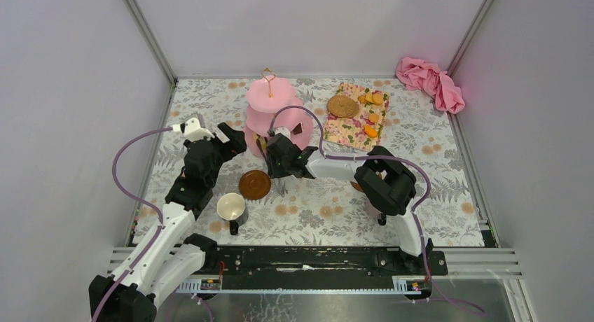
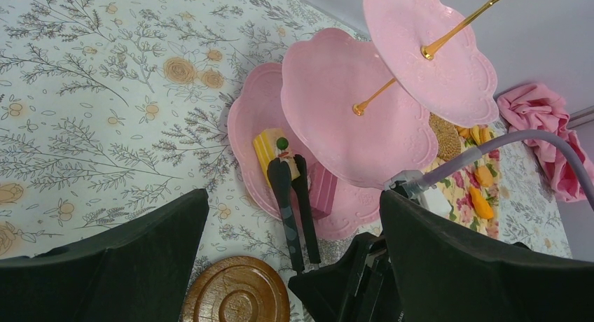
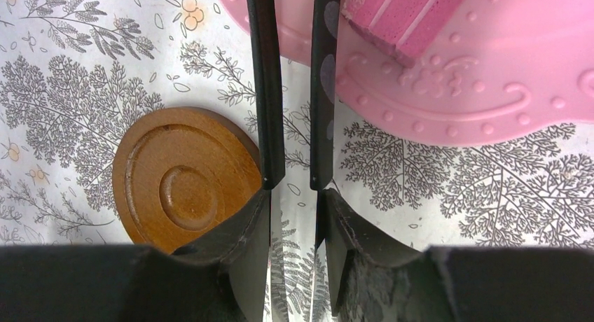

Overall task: Serve the afternoon tea
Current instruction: Place the desert on the desert table.

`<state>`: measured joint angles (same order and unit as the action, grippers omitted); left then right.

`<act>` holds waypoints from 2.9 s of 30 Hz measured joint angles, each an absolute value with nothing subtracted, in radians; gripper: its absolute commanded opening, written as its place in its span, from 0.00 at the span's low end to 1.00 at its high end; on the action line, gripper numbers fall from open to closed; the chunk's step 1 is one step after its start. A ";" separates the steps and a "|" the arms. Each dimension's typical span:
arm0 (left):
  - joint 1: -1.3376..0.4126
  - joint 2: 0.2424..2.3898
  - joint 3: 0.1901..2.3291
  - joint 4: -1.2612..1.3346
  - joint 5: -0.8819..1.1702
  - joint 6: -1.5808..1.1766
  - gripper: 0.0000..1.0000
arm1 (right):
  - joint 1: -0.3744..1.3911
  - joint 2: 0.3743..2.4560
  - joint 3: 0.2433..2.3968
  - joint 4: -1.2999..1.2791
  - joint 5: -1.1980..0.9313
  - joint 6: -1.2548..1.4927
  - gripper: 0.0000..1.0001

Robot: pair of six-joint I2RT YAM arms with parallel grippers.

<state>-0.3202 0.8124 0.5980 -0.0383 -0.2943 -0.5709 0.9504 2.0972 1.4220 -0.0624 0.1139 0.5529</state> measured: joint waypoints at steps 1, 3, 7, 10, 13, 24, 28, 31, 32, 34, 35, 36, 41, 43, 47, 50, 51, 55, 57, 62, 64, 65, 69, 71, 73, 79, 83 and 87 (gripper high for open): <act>-0.320 0.812 0.598 -0.038 -0.294 -0.571 1.00 | 0.950 2.094 1.419 -0.064 0.114 0.555 0.00; -0.320 0.812 0.598 -0.038 -0.294 -0.570 1.00 | 0.950 2.087 1.412 -0.070 0.115 0.558 0.00; -0.320 0.812 0.598 -0.038 -0.294 -0.571 1.00 | 0.950 2.074 1.403 -0.086 0.115 0.559 0.00; -0.320 0.812 0.598 -0.038 -0.294 -0.571 1.00 | 0.950 2.068 1.402 -0.101 0.116 0.559 0.00; -0.320 0.812 0.598 -0.038 -0.294 -0.571 1.00 | 0.950 2.060 1.397 -0.115 0.121 0.558 0.00; -0.320 0.799 0.598 -0.038 -0.288 -0.571 1.00 | 0.950 2.009 1.361 -0.181 0.151 0.536 0.00; -0.320 0.789 0.598 -0.038 -0.284 -0.571 1.00 | 0.950 1.986 1.358 -0.215 0.168 0.527 0.00; -0.320 0.786 0.598 -0.038 -0.284 -0.571 1.00 | 0.950 1.971 1.357 -0.233 0.173 0.522 0.00; -0.320 0.786 0.598 -0.038 -0.284 -0.571 1.00 | 0.950 1.966 1.356 -0.236 0.172 0.521 0.00; -0.320 0.785 0.598 -0.038 -0.284 -0.571 1.00 | 0.950 1.954 1.356 -0.236 0.169 0.521 0.00; -0.320 0.784 0.598 -0.038 -0.283 -0.571 1.00 | 0.950 1.946 1.356 -0.235 0.165 0.521 0.00; -0.320 0.783 0.598 -0.038 -0.283 -0.571 1.00 | 0.950 1.941 1.356 -0.234 0.163 0.521 0.00; -0.320 0.775 0.598 -0.038 -0.283 -0.571 1.00 | 0.950 1.927 1.359 -0.219 0.144 0.521 0.00; -0.320 0.775 0.598 -0.038 -0.283 -0.571 1.00 | 0.950 1.927 1.361 -0.219 0.136 0.521 0.00; -0.320 0.775 0.598 -0.038 -0.283 -0.571 1.00 | 0.950 1.929 1.381 -0.219 0.128 0.522 0.00; -0.320 0.775 0.598 -0.038 -0.284 -0.572 1.00 | 0.949 1.936 1.403 -0.220 0.120 0.529 0.00; -0.320 0.775 0.598 -0.038 -0.283 -0.572 1.00 | 0.949 1.942 1.411 -0.219 0.118 0.532 0.00; -0.320 0.775 0.598 -0.038 -0.283 -0.572 1.00 | 0.949 1.992 1.468 -0.219 0.117 0.546 0.00; -0.320 0.774 0.598 -0.038 -0.284 -0.572 1.00 | 0.949 2.019 1.491 -0.220 0.118 0.556 0.00; -0.320 0.773 0.598 -0.038 -0.283 -0.572 1.00 | 0.949 2.074 1.521 -0.224 0.119 0.580 0.00; -0.320 0.773 0.598 -0.038 -0.283 -0.572 1.00 | 0.949 2.086 1.525 -0.228 0.120 0.589 0.00; -0.320 0.773 0.598 -0.038 -0.282 -0.572 1.00 | 0.949 2.092 1.528 -0.230 0.122 0.594 0.00; -0.320 0.773 0.598 -0.038 -0.276 -0.572 1.00 | 0.949 2.118 1.553 -0.234 0.129 0.612 0.00; -0.320 0.773 0.598 -0.038 -0.276 -0.572 1.00 | 0.949 2.128 1.571 -0.237 0.138 0.622 0.00; -0.320 0.773 0.598 -0.038 -0.276 -0.572 1.00 | 0.948 2.136 1.588 -0.236 0.142 0.632 0.00; -0.320 0.773 0.598 -0.038 -0.276 -0.572 1.00 | 0.942 2.142 1.601 -0.234 0.159 0.661 0.00; -0.320 0.773 0.598 -0.038 -0.276 -0.572 1.00 | 0.934 2.151 1.602 -0.230 0.167 0.673 0.00; -0.320 0.773 0.598 -0.038 -0.276 -0.572 1.00 | 0.928 2.170 1.602 -0.218 0.168 0.680 0.00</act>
